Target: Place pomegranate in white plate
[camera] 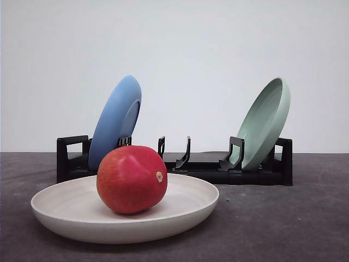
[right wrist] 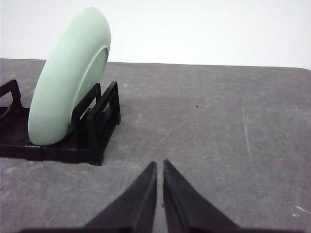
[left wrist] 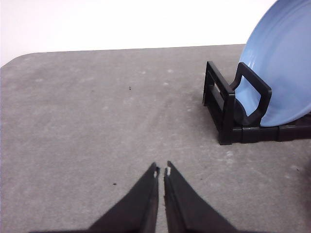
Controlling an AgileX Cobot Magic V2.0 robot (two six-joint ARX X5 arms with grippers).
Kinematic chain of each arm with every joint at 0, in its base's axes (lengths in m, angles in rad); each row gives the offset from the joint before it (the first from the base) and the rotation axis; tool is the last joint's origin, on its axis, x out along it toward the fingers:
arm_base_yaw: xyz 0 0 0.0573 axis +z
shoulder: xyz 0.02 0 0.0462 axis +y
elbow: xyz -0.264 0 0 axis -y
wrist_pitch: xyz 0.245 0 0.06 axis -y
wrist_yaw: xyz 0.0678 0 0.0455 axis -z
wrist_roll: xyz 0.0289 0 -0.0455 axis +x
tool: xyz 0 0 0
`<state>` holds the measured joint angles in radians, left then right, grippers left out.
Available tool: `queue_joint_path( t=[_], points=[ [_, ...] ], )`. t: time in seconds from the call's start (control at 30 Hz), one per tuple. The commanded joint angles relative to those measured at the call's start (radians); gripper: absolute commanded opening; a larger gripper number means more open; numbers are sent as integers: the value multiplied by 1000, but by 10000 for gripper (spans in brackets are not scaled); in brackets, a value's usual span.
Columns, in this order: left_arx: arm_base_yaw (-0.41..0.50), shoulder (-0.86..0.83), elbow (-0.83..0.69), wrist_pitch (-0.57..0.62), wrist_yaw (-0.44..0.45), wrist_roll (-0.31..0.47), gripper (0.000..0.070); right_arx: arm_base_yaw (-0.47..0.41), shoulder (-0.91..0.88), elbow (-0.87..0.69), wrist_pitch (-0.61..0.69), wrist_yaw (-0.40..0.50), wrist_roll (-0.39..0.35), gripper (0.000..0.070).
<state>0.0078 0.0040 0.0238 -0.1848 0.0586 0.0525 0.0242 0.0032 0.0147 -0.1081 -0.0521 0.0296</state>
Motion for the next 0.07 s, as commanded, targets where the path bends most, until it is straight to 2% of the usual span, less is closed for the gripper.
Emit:
queue_joint_path(
  t=[0.0, 0.03],
  points=[
    [-2, -1, -12, 0, 4, 8, 0, -2, 0, -4, 8, 1, -8, 17],
    [-2, -1, -12, 0, 4, 8, 0, -2, 0, -4, 8, 1, -8, 17]
  ],
)
